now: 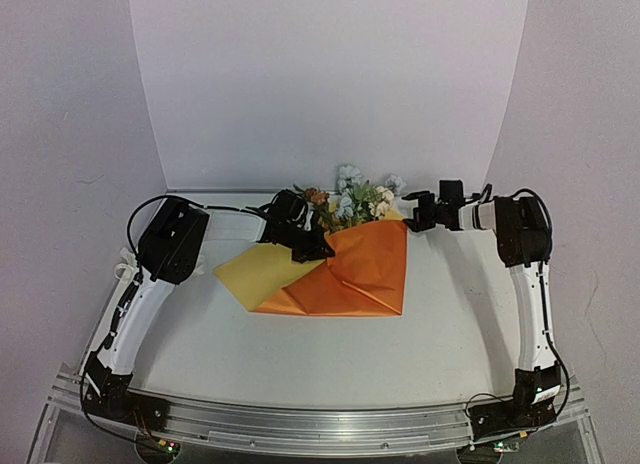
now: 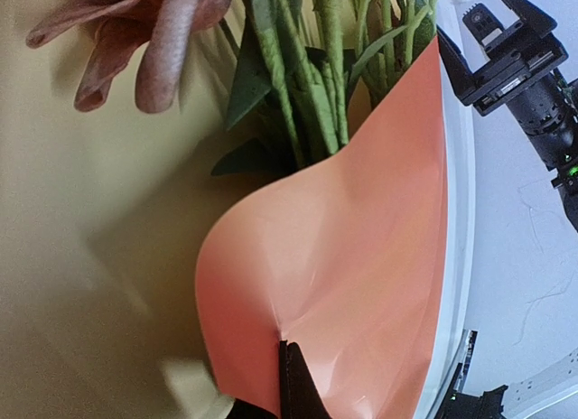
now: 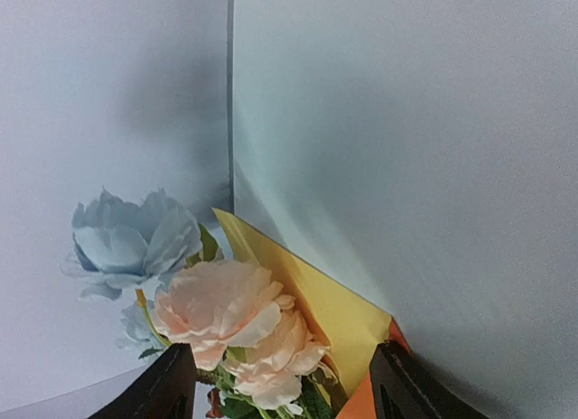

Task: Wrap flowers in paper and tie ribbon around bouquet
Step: Press the fold line of the 2/3-folded wrapping paper.

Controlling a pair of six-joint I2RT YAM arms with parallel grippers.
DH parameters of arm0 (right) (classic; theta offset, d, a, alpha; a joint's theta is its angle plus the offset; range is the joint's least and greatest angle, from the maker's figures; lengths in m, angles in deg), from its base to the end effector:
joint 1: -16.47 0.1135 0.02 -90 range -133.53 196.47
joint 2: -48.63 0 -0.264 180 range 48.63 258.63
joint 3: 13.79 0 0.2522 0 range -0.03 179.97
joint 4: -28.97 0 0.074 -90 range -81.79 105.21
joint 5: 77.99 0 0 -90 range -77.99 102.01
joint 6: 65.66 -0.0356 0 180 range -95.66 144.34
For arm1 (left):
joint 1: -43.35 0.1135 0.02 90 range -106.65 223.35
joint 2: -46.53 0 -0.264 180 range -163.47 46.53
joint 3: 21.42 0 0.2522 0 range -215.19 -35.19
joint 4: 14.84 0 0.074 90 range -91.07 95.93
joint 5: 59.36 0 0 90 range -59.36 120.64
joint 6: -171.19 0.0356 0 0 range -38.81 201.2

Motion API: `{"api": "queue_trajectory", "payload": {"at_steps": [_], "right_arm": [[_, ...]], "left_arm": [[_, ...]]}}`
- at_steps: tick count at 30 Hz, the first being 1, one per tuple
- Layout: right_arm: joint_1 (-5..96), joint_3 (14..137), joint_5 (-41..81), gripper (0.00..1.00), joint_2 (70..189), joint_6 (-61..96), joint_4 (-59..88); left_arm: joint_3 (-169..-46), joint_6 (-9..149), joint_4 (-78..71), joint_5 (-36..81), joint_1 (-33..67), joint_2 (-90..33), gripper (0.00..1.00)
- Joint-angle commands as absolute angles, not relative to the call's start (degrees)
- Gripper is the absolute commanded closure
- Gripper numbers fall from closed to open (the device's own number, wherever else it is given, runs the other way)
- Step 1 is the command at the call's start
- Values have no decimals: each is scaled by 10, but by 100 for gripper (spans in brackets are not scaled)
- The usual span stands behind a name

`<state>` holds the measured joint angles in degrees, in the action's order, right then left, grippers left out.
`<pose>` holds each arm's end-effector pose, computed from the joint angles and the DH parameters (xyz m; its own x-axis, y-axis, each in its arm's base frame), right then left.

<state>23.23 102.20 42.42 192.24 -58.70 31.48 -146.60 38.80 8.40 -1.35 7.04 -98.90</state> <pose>0.5448 0.0827 0.1088 -0.6036 0.7905 0.1035 0.3508 0.1468 0.9249 0.4317 -0.3406 0.1043 -0.9570 -0.0063 -0.2900 0.2258 0.6114 -0.7584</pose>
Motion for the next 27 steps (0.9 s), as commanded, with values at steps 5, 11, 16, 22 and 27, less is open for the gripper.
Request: {"api": "queue_trajectory", "payload": {"at_steps": [5,11,16,22,27], "right_arm": [[233,986,447,25,1788,-463,225],[289,793,461,34,1622,-399,241],[365,662,457,41,1565,-373,270],[423,579,468,53,1562,-367,342],[454,544,469,58,1567,-372,384]], "left_arm": [[-1485,393,84,-18,74,-987,100],[-1482,389,78,-16,74,-979,100],[-1465,393,74,-10,74,-955,100],[-1454,399,76,-3,74,-940,100],[-1452,397,76,0,74,-939,100]]}}
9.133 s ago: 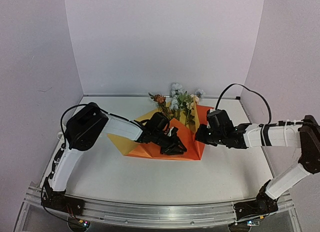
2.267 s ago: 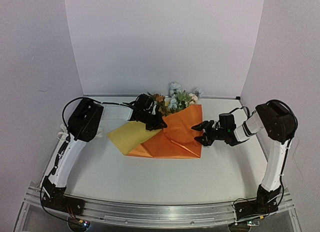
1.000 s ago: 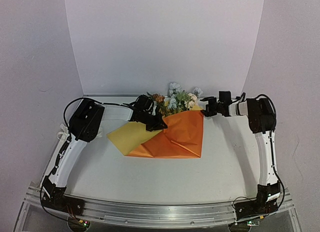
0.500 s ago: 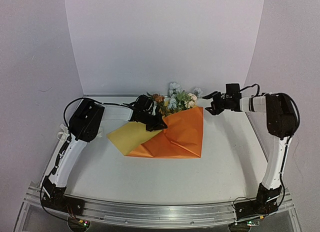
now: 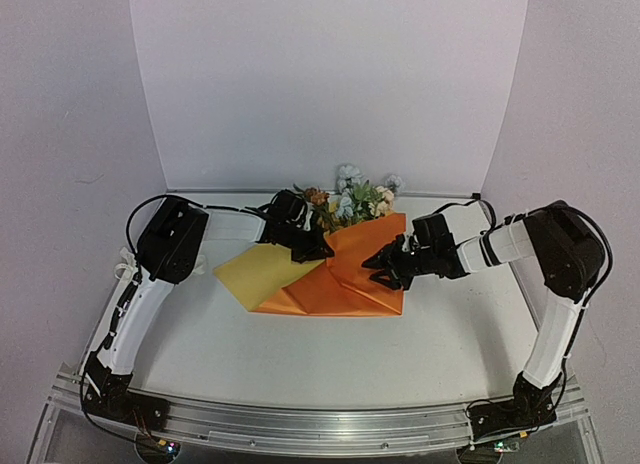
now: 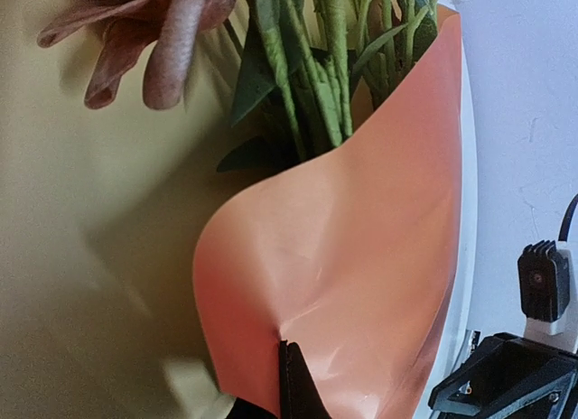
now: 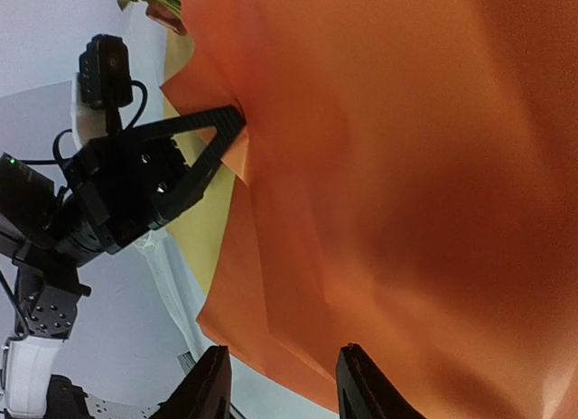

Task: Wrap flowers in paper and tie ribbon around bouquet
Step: Press the fold line of the 2/3-folded wrapping paper.

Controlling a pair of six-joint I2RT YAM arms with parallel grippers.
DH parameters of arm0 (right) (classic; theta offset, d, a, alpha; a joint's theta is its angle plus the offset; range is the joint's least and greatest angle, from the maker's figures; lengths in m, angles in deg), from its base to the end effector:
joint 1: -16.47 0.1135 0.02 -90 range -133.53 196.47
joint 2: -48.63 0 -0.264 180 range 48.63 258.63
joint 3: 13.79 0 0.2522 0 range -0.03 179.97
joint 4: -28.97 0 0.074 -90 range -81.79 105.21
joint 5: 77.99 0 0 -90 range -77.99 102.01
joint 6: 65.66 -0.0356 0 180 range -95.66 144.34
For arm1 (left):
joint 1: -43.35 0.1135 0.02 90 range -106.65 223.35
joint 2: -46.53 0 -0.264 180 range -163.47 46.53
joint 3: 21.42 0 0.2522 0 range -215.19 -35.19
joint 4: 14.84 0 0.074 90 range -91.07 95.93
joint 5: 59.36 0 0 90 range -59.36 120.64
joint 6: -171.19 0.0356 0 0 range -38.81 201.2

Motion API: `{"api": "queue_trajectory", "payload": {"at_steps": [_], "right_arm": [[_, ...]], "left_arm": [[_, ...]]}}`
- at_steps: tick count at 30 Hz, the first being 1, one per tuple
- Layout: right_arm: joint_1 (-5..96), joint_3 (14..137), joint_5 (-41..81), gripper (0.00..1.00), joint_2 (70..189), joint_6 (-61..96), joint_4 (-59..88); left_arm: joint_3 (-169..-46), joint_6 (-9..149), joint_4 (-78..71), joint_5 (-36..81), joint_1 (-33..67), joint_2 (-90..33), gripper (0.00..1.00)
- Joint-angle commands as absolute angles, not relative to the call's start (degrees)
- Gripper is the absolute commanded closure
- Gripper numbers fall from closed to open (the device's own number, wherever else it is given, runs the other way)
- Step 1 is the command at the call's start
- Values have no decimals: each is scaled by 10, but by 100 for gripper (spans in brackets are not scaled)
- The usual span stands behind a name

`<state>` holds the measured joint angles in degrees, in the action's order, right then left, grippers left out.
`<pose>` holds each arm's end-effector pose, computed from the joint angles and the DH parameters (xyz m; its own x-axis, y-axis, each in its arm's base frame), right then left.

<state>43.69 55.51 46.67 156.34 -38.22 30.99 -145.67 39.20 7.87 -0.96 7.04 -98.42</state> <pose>0.3296 0.1923 0.1470 -0.9383 0.3383 -0.0715 0.1072 0.4814 0.8699 0.4304 -0.3394 0.1043 -0.9542 -0.0059 -0.2990 0.2324 0.6148 -0.7536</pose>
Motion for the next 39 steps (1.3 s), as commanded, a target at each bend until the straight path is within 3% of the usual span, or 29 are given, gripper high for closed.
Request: {"api": "queue_trajectory", "payload": {"at_steps": [1,14,17,20,23,28,39], "right_arm": [[461,542,468,58,1569,-371,386],[497,522,444,61,1636,-370,404],[497,519,434,62,1639,-370,406],[497,513,423,62,1641,-375,405],[498,506,416,62,1645,-376,406],[499,497,411,62,1652,-378,410],[499,490,408,63,1656,-383,422]], "left_arm": [[-1452,396,76,0,74,-938,100],[-1438,396,78,3,74,-924,97],[-1427,395,80,5,74,-909,91],[-1386,397,83,26,75,-853,79],[-1305,391,79,47,79,-765,63],[-1131,347,67,101,90,-598,49],[-774,186,-32,173,96,-350,44]]}}
